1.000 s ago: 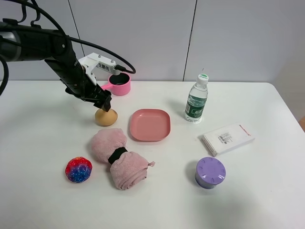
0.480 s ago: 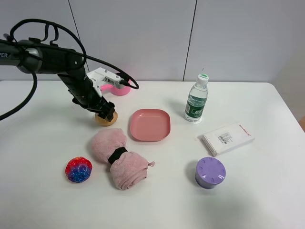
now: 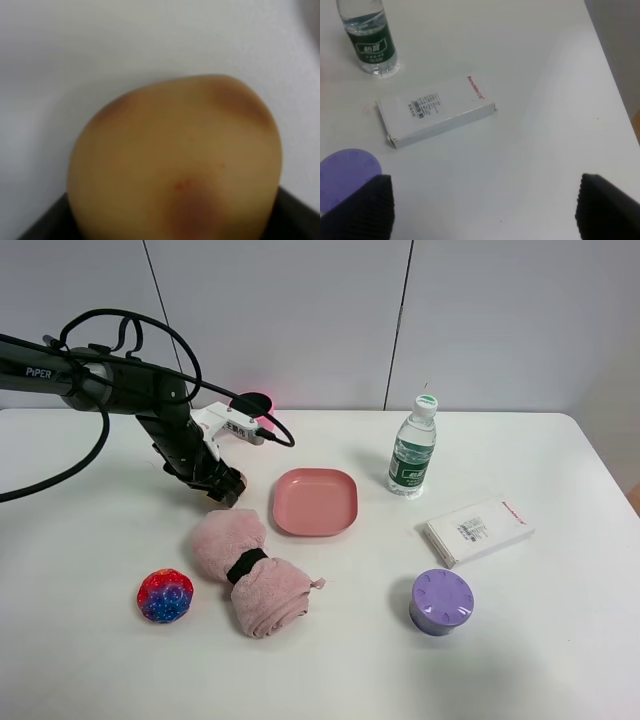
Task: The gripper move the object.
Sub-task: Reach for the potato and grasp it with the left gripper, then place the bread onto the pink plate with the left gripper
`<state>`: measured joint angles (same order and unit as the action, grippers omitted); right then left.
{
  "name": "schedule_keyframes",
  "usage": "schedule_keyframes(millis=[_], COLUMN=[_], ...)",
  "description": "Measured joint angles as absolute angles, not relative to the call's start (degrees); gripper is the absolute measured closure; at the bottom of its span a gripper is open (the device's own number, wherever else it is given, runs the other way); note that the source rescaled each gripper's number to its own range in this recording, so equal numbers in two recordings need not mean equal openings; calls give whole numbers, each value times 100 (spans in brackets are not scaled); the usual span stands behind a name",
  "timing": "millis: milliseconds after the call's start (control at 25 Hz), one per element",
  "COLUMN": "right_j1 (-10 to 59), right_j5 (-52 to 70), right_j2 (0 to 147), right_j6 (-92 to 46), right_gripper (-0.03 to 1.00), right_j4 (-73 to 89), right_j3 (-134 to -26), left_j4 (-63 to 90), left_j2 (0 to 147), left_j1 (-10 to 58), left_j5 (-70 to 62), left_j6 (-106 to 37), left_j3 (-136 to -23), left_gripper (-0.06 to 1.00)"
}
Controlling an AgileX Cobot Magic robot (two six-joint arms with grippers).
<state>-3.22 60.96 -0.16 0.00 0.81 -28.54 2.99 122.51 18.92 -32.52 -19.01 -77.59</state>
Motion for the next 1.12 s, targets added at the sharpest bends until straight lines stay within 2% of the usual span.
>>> schedule_keyframes(millis=[120, 160, 240, 560, 800, 1120], right_j1=[-322, -322, -322, -322, -322, -322], right_j5=[6096, 6096, 6096, 6096, 6096, 6096], right_j2=[-16, -16, -16, -16, -16, -16], right_j6=[0, 0, 0, 0, 0, 0], right_gripper=[-3, -3, -3, -3, -3, -3], right_j4=[81, 81, 81, 81, 81, 81], right_j3=[-2854, -2854, -2854, -2854, -2854, -2854], left_j4=[350, 437, 513, 554, 709, 786], left_j2=[12251, 12251, 12251, 11897, 10724, 9905], left_j1=[1892, 1892, 1892, 1892, 1969, 3145], left_j5=[-3186, -3170, -3170, -3562, -4074, -4209], left_j6=[-1890, -1890, -1895, -1900, -1966, -2289], left_j3=[-7759, -7763, -7763, -7763, -7763, -7763], left_gripper=[54, 76, 88, 93, 94, 94])
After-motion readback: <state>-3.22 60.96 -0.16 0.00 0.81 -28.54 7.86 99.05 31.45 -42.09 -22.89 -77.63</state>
